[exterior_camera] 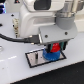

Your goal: Insert the blue gear onto the right peg, followed by the red gear

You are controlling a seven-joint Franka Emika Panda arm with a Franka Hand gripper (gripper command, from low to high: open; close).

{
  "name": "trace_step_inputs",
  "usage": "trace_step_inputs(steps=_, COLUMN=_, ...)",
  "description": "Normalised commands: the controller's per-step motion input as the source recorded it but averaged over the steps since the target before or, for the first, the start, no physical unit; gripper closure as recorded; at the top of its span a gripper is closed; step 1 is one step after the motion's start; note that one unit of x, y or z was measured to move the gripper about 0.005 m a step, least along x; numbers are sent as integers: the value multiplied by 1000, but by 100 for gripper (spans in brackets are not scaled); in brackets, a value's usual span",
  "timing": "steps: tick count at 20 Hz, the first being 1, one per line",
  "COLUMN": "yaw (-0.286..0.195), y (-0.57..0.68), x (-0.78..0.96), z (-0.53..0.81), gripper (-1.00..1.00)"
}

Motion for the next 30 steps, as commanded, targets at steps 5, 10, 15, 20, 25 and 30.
trace_step_inputs(steps=5, yaw=0, y=-11, x=60, z=29, gripper=100)
trace_step_inputs(steps=10, yaw=0, y=-18, x=100, z=107, gripper=100)
trace_step_inputs(steps=15, yaw=0, y=-79, x=447, z=185, gripper=100)
trace_step_inputs(steps=20, yaw=0, y=-72, x=181, z=61, gripper=100)
trace_step_inputs(steps=25, yaw=0, y=-84, x=27, z=69, gripper=100)
trace_step_inputs(steps=30, yaw=0, y=-44, x=45, z=-23, gripper=100)
